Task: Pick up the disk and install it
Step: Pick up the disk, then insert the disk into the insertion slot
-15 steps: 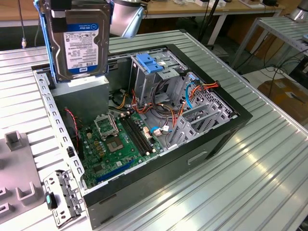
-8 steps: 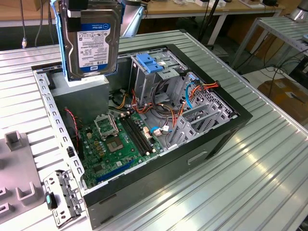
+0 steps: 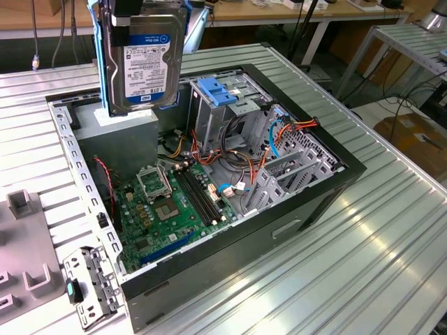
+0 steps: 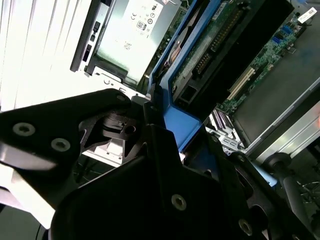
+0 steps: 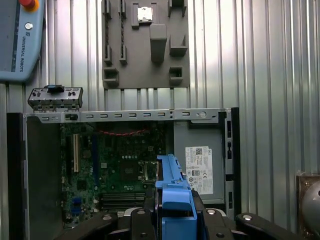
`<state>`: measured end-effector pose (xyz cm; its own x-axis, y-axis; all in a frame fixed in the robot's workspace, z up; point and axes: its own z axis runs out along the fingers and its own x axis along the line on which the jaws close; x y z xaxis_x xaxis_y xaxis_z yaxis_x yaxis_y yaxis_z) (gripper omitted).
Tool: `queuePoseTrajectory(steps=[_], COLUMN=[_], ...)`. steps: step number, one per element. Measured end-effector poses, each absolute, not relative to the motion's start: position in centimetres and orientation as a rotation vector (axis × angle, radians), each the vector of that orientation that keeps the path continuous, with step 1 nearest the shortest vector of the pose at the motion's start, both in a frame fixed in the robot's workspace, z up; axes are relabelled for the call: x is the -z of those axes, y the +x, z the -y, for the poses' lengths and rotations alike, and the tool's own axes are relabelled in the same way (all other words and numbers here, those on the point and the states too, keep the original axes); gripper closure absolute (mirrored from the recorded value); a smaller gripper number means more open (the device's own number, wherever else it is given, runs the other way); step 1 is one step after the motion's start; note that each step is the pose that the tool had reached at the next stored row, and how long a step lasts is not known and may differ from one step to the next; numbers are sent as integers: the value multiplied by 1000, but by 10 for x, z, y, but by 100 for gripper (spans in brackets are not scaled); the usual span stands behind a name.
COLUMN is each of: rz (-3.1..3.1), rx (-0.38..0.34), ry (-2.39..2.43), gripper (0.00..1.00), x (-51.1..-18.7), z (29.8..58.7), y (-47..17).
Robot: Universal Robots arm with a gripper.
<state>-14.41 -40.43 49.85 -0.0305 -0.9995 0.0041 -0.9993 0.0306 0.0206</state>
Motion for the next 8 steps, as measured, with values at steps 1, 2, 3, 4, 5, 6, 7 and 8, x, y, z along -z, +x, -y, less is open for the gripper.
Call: queuePoseTrajectory(steps=[1, 2, 3, 4, 5, 6, 7, 8], rz=[2243, 2243, 2243, 2243, 2243, 2243, 2243, 2243], rx=[19, 19, 19, 19, 19, 19, 19, 19], ry=[2175, 2175, 2175, 2175, 2175, 2175, 2175, 2175], gripper=[63, 63, 63, 63, 63, 63, 63, 63], x=[-499, -499, -499, -499, -499, -499, -499, -499], z=[404, 404, 404, 404, 404, 404, 404, 404], y=[-144, -144, -144, -144, -144, -144, -144, -144])
